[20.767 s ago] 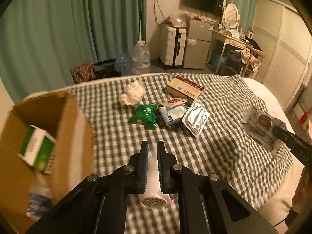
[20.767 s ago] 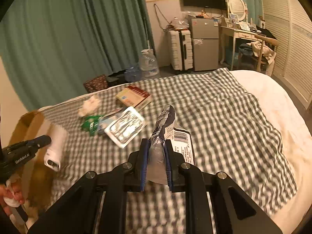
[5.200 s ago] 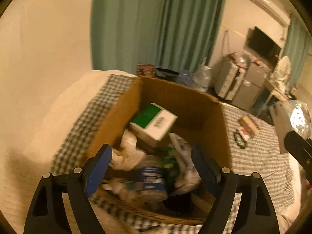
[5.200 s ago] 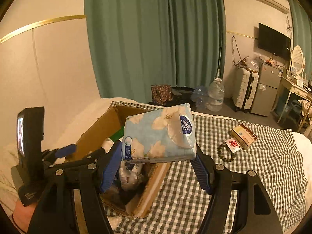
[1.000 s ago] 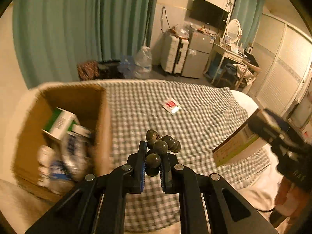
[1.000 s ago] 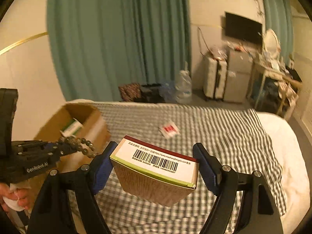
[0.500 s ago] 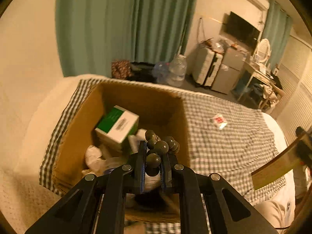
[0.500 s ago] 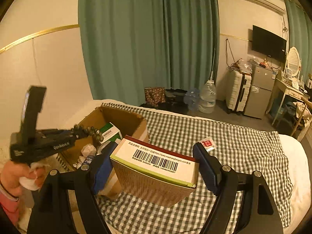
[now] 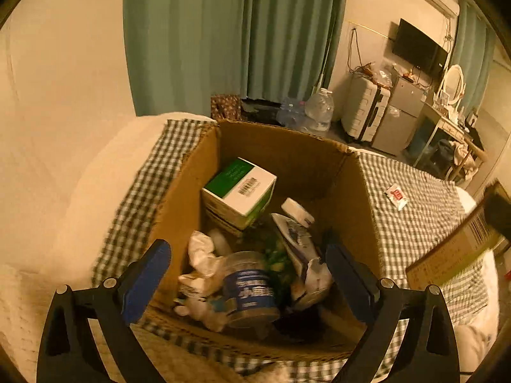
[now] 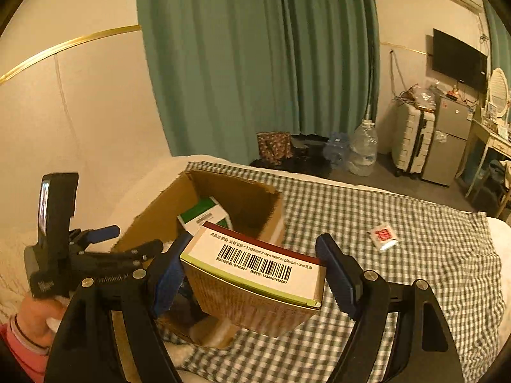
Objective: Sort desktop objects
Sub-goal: 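Carry the bracelet and capsule box into the cardboard box and release both, then withdraw both tools from the box back over the cloth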
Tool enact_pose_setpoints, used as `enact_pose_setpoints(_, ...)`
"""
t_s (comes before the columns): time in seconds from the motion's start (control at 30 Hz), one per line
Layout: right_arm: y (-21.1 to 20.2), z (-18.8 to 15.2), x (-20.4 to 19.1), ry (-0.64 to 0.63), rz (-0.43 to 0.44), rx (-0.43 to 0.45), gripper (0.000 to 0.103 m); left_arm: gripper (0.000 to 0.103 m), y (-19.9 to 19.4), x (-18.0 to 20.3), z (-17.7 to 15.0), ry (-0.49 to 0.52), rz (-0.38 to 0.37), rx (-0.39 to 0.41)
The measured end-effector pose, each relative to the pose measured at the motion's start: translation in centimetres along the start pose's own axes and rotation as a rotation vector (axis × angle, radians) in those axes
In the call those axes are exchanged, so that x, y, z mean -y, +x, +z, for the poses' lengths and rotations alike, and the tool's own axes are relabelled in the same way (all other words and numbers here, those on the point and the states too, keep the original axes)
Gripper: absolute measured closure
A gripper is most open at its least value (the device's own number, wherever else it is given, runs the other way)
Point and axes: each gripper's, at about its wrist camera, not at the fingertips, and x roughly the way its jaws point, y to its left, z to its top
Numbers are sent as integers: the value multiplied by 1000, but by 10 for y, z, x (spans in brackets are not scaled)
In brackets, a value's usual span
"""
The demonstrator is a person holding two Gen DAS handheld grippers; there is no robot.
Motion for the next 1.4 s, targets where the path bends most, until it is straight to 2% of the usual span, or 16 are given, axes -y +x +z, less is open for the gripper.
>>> enact_pose_setpoints(0.33,32,21,-44,-4,76,3,24,3,-2,-10,-3,-5,54,41)
enact_pose_setpoints(0.37,34,24,-47,0,75,14,22,3,-2,-12,-3,-9,58,43)
enact_pose_setpoints(0.43,39,30,-53,10,68,24,11,3,-2,-15,-2,-17,56,45)
enact_pose_setpoints(0.6,36,39,-57,28,57,42,10,3,-5,-11,-3,-12,69,49)
enact_pose_setpoints(0.83,-11,34,-17,84,-4,69,10,3,-21,18,-6,31,50,78)
enact_pose_setpoints(0.97,-54,33,12,79,-105,88,10,2,-42,52,-11,28,64,123)
enact_pose_setpoints(1.07,-89,38,28,50,-163,107,10,0,-58,80,-16,4,5,158)
enact_pose_setpoints(1.23,-136,28,65,80,-204,169,10,0,-64,134,-23,84,-26,142)
enact_pose_setpoints(1.4,-146,1,106,105,-263,172,10,0,-60,177,-33,121,-43,113)
